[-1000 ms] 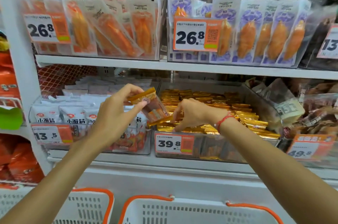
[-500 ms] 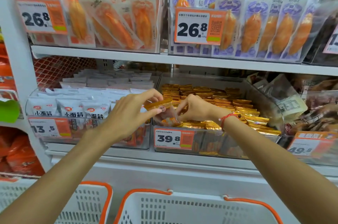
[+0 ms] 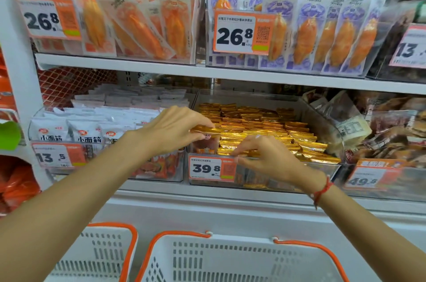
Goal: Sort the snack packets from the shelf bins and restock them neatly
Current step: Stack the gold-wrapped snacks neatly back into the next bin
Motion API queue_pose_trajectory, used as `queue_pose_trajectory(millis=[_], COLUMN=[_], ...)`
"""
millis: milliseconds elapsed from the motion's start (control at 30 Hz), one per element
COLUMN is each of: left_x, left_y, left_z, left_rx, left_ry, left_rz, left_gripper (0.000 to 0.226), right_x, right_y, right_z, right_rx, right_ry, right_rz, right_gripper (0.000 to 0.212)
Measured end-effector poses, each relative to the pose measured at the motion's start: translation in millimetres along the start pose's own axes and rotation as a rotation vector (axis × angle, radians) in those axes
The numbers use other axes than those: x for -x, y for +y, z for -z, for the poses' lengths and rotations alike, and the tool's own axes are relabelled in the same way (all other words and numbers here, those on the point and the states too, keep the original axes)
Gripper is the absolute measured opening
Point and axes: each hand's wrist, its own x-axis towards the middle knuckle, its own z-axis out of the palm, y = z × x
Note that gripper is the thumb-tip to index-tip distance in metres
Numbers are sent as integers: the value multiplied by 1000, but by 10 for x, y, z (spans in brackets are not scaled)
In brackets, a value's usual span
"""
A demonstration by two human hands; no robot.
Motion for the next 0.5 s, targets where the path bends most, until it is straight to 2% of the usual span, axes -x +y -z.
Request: queue_pose_trajectory(millis=[67, 200, 300, 400, 500], left_x=[-117, -225, -206, -142, -89], left_y=[8, 8, 36, 13, 30], left_z=[-59, -141, -114, -102, -124], left_rx=[-81, -187, -145, -104, -83], left_ry=[-29, -97, -124, -155, -171], left_rz=[23, 65, 25, 50, 93], left_gripper=[34, 30, 26, 25, 25], right_x=[58, 74, 82, 113, 109], right_y=[-10, -32, -24, 22, 39], right_z=[-98, -102, -78, -113, -158], right_rx=[101, 14, 74, -2, -21], right_ry=[55, 98, 95, 177, 187], right_rz=[8, -45, 11, -91, -124], right_gripper=[27, 30, 28, 22, 19])
